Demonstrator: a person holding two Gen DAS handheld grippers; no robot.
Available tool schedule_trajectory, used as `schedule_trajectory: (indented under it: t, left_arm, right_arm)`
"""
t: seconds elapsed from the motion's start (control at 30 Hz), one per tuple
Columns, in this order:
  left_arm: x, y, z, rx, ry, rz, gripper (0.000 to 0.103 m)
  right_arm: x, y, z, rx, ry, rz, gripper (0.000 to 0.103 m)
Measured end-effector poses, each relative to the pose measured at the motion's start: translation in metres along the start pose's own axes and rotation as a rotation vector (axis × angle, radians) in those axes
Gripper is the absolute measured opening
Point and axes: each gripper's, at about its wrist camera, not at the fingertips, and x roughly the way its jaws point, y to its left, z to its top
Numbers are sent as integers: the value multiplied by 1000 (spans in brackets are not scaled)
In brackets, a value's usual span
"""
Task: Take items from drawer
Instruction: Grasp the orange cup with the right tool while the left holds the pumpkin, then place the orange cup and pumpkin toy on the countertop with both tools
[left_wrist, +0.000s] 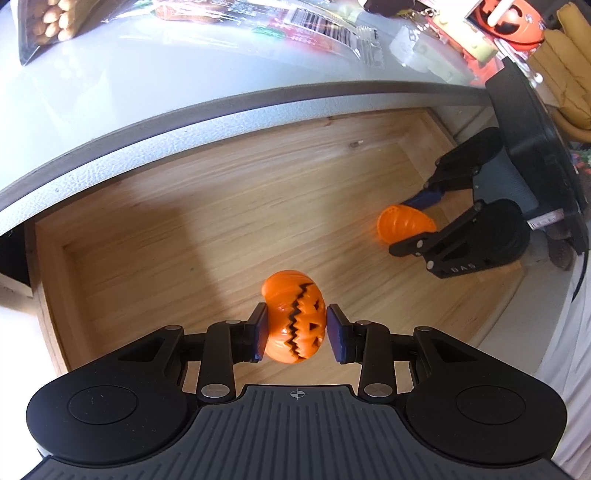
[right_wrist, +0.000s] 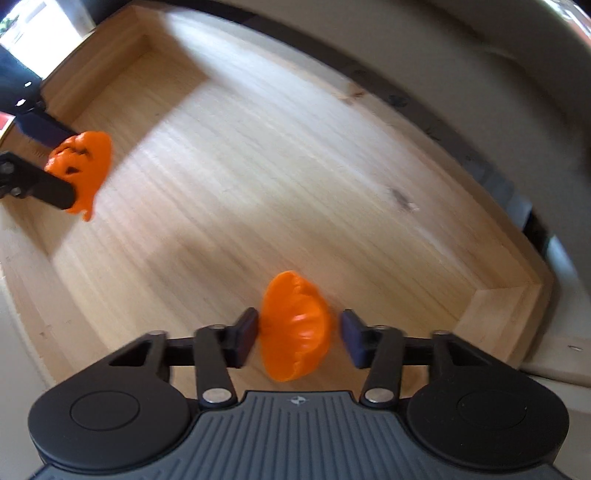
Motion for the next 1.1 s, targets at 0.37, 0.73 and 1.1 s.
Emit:
schedule_trajectory:
  t: [0.37, 0.73, 1.1]
  left_arm:
    - [-41, -16, -3, 25, -127, -76, 37]
    - [-169, -7, 74, -109, -578, 5, 37]
    - [-86, 17, 87, -154, -496, 62, 40]
  right_arm:
    - [-68, 18, -5, -5, -170, -6, 41]
    - [-285, -21, 11, 100, -712, -68, 40]
    - [-200, -49, 27, 174, -617, -253, 38]
